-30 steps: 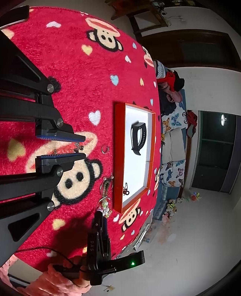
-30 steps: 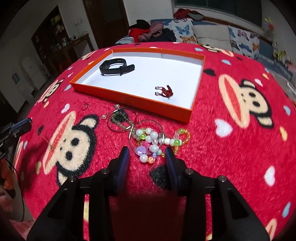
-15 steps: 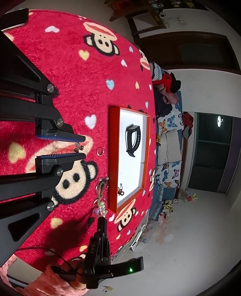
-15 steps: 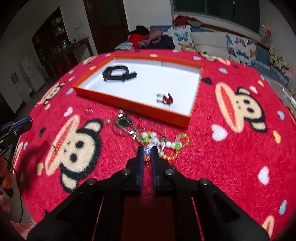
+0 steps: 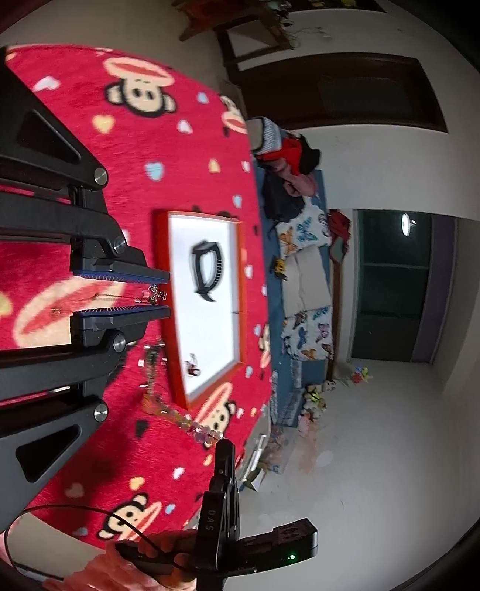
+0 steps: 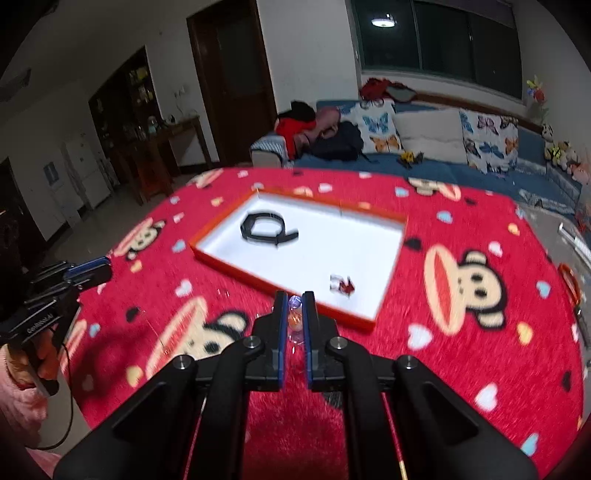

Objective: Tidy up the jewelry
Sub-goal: 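Carry the brooch into the box with the left tool while the right tool places the bracelet there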

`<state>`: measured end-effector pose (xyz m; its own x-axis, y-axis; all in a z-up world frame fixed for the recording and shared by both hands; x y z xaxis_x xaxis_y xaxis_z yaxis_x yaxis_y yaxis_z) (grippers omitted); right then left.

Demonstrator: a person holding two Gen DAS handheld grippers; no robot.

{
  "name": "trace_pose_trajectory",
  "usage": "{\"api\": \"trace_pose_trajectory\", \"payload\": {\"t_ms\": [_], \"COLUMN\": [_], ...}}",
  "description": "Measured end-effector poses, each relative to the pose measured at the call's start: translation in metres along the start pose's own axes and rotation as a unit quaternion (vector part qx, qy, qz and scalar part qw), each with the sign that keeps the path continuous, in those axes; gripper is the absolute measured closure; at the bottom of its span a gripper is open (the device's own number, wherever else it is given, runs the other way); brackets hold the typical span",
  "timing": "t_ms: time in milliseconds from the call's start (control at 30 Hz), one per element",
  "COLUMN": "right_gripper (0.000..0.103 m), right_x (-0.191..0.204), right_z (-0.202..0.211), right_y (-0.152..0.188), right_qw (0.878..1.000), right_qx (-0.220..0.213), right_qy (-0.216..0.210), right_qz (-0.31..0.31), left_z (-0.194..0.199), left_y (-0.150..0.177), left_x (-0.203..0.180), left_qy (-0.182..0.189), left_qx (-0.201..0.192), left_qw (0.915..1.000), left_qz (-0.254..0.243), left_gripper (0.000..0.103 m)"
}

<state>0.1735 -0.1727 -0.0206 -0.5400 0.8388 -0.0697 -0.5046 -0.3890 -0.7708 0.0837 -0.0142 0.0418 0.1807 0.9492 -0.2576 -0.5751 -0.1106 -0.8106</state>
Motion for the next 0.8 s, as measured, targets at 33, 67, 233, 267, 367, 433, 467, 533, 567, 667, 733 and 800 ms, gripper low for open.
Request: {"api": "trace_pose_trajectory", "payload": {"t_ms": [33,67,233,267,367,433,467,533,567,667,733,800], "right_gripper": [0.095,0.095,0.095,0.095,0.095,0.095,0.095,0.095,0.095,0.095,0.095,0.095], "right_x": [-0.001,-0.002,-0.007,-0.009,-0.016,-0.023,-0.027,-0.036,-0.041,-0.052,-0.057,-0.063], "right_z": [0.003,0.005,0.015,0.016,0.015,0.012,0.010,0.005,0.001,-0.008,-0.016,-0.027], "right_y": [-0.005,-0.011,-0.037,-0.042,-0.055,-0.062,-0.067,-0.074,-0.078,-0.086,-0.089,-0.090], "right_qw": [1.000,1.000,0.999,0.999,0.999,0.999,0.998,0.998,0.998,0.998,0.998,0.998], "right_qx": [-0.005,-0.010,-0.035,-0.039,-0.047,-0.050,-0.051,-0.053,-0.053,-0.053,-0.051,-0.046], "right_qy": [-0.001,-0.003,-0.012,-0.009,0.002,0.006,0.010,0.016,0.019,0.025,0.028,0.028], "right_qz": [0.001,0.002,0.006,0.010,0.018,0.019,0.019,0.019,0.017,0.016,0.016,0.014], "left_z": [-0.001,-0.002,-0.010,-0.011,-0.018,-0.023,-0.026,-0.032,-0.036,-0.047,-0.058,-0.069], "left_y": [-0.007,-0.015,-0.054,-0.062,-0.087,-0.105,-0.115,-0.132,-0.141,-0.163,-0.174,-0.179], "left_x": [-0.002,-0.005,-0.013,-0.014,-0.016,-0.018,-0.020,-0.021,-0.021,-0.022,-0.019,-0.015], "left_qy": [0.001,0.003,0.013,0.015,0.017,0.021,0.023,0.020,0.017,0.018,0.006,0.005], "left_qx": [-0.003,-0.008,-0.027,-0.031,-0.040,-0.046,-0.049,-0.056,-0.060,-0.066,-0.067,-0.062], "left_qw": [1.0000,0.9999,0.9994,0.9992,0.9987,0.9983,0.9981,0.9975,0.9970,0.9963,0.9961,0.9966], "left_qz": [-0.003,-0.007,-0.018,-0.020,-0.026,-0.029,-0.031,-0.039,-0.045,-0.053,-0.057,-0.053], "left_gripper": [0.091,0.091,0.091,0.091,0.091,0.091,0.091,0.091,0.091,0.091,0.091,0.091]}}
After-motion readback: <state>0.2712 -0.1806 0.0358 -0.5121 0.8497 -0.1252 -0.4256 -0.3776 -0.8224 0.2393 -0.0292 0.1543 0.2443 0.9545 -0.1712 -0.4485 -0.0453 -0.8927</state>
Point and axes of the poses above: each gripper's, at about its wrist camera, not at the fingertips, and z roughly against the way its jaws point, x to its left, y to its underside, the point moved 8 cm from there along -z, roughly the way its jaws point, and after that the axes turned 14 degrees about z, right-handed, at the moved point
